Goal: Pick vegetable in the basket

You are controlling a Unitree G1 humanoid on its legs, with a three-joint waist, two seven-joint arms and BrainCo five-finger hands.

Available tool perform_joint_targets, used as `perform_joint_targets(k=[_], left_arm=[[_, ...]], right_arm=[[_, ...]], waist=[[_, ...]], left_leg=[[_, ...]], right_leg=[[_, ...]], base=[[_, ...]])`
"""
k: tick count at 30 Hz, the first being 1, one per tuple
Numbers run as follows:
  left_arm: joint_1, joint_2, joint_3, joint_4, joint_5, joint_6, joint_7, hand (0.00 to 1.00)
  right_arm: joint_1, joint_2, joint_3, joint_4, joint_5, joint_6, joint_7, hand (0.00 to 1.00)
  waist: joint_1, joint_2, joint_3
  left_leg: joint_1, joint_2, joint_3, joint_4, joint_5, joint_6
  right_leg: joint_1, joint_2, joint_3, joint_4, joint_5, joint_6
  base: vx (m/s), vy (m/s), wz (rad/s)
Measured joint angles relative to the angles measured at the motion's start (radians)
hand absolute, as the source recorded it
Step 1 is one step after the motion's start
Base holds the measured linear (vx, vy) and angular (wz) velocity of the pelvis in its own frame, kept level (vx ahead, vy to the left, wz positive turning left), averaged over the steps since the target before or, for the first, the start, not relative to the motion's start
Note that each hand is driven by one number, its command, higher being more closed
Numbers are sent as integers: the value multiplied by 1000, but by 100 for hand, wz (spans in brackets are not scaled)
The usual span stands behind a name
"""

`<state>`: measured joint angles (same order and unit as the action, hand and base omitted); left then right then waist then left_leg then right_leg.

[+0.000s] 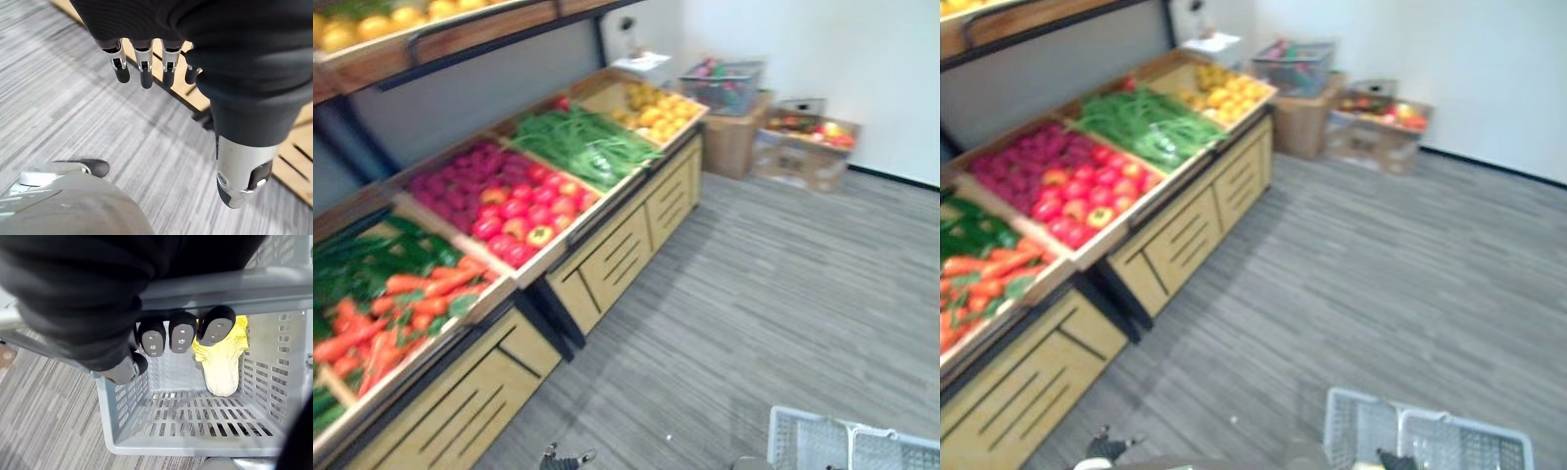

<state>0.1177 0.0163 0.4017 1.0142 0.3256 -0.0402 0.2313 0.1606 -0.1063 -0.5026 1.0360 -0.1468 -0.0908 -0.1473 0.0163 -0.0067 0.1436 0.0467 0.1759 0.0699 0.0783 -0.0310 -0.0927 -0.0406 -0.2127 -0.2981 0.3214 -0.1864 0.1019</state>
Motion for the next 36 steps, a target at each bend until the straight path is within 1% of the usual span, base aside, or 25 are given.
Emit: perform_joint_targets(k=[1,2,4,5,7,9,13,15,16,18,19,21,22,23,24,25,27,29,30,31,32,33,34,35,36], left_arm=[[-7,-2,17,0,0,6,4,0],[1,-3,14,2,0,11,6,0],[16,4,-8,10,2,21,16,0],[17,7,-14,16,2,23,19,0],[42,8,-23,28,3,32,24,0],[54,19,-44,44,4,35,26,0],[34,31,-62,52,4,42,26,0],[31,35,-71,54,4,42,26,0],[29,43,-86,63,4,43,27,0],[22,57,-119,76,4,43,27,0],[13,67,-143,92,5,43,27,0],[6,75,-175,100,8,43,27,0],[2,84,-188,97,10,41,26,0],[-6,98,-209,87,10,41,26,0],[-12,102,-213,81,9,41,26,0],[-25,118,-215,68,4,40,27,0],[-56,126,-202,69,-1,39,27,0],[-67,99,-173,70,-2,37,26,0],[-75,72,-125,73,-6,38,27,0],[-77,66,-116,73,-6,38,27,0],[-77,50,-75,73,-8,38,27,0],[-76,52,-32,72,-8,38,28,0],[-72,52,-9,79,-8,38,28,0],[-67,35,27,93,-8,41,28,0],[-66,13,50,92,-8,41,28,0]], right_arm=[[11,6,-12,1,0,0,-4,100],[13,5,-41,1,0,0,-6,100],[8,-11,-64,4,8,-2,-14,100],[2,-15,-74,7,9,-2,-16,100],[-16,-22,-77,10,8,-11,-15,100],[-25,-21,-77,19,8,-20,-12,100],[-36,-16,-105,41,9,-18,-17,100],[-43,-12,-119,45,9,-8,-19,100],[-47,-12,-119,48,8,-6,-20,100],[-43,-16,-119,51,7,-6,-23,100],[-40,-24,-119,52,7,-6,-24,100],[-46,-43,-116,60,5,-5,-24,100],[-51,-46,-116,66,4,-4,-24,100],[-60,-39,-116,73,5,-4,-23,100],[-65,-27,-115,76,6,-4,-22,100],[-78,-4,-111,79,8,-4,-15,100],[-74,26,-109,81,37,-2,-14,100],[-58,35,-109,81,38,-1,-14,100],[-46,36,-111,78,38,-1,-17,100],[-43,35,-111,77,37,-1,-16,100],[-43,36,-111,76,38,-1,-15,100],[-43,48,-111,76,38,-1,-14,100],[-46,51,-111,77,38,-1,-13,100],[-47,46,-116,69,38,-3,-16,100],[-48,42,-117,66,37,-2,-16,100]], waist=[[-2,-1,0],[-4,-1,0],[-13,0,0],[-7,0,0],[-5,-3,-5],[-7,-2,-13],[-14,-2,-20],[-10,-16,-13],[-10,-15,-14],[-11,-23,-12],[-15,-25,-12],[-19,-22,-10],[-17,-24,-9],[-19,-15,-9],[-26,-15,0],[-41,-27,10],[-45,-21,16],[-45,-18,19],[-44,-17,20],[-43,-16,22],[-41,-22,25],[-39,-51,24],[-37,-55,29],[-35,-29,30],[-40,-1,26]], left_leg=[[-29,29,179,44,-5,22],[-28,58,371,80,-7,29],[-26,56,494,75,-4,28],[-26,48,491,63,5,22],[-26,10,459,10,25,37],[-34,-34,429,-72,59,49],[-66,-81,382,-169,111,54],[-74,-92,382,-178,117,58],[-74,-103,378,-178,115,60],[-61,-127,377,-178,93,71],[-44,-144,388,-178,70,78],[-12,-161,390,-178,48,88],[10,-163,385,-177,40,86],[28,-156,363,-164,33,105],[26,-148,355,-151,28,109],[27,-125,327,-141,15,112],[33,-86,274,-142,15,105],[47,-80,242,-142,10,95],[56,-80,214,-142,4,85],[59,-80,211,-142,3,80],[66,-78,200,-136,-7,59],[67,-83,195,-123,-22,30],[74,-77,190,-121,-34,11],[81,-35,234,-121,-38,-2],[93,-1,267,-122,-22,-24]], right_leg=[[26,-13,-73,-13,-2,-5],[54,-26,-133,-23,-2,-5],[88,-42,-201,-42,-1,0],[94,-47,-211,-50,4,7],[123,-47,-227,-114,26,32],[140,-47,-250,-166,50,43],[135,-61,-323,-181,57,52],[137,-72,-346,-182,63,62],[145,-82,-357,-181,71,74],[162,-109,-373,-173,71,75],[167,-139,-374,-139,68,69],[126,-201,-328,32,73,62],[73,-236,-267,167,105,12],[4,-242,-183,292,135,-51],[-25,-224,-133,324,119,-45],[-61,-153,-47,345,72,-25],[-101,-30,10,274,11,-22],[-102,6,34,181,11,-22],[-117,24,83,95,15,-17],[-120,25,90,78,17,-14],[-126,25,115,-5,37,2],[-124,11,130,-91,109,9],[-119,10,126,-84,141,7],[-112,41,93,-76,120,-15],[-110,56,66,-63,93,-23]], base=[[12,-157,183],[-4,-83,156],[-26,28,115],[-59,95,81],[-52,110,43],[-29,112,58],[23,92,70],[78,69,46],[121,62,22],[149,78,18],[200,109,14],[241,148,10],[231,148,5],[308,126,13],[258,7,34],[240,-23,48],[205,-64,70],[205,-117,73],[194,-155,62],[195,-193,57],[176,-238,33],[156,-263,34],[153,-302,23],[199,-287,26],[237,-271,36]])
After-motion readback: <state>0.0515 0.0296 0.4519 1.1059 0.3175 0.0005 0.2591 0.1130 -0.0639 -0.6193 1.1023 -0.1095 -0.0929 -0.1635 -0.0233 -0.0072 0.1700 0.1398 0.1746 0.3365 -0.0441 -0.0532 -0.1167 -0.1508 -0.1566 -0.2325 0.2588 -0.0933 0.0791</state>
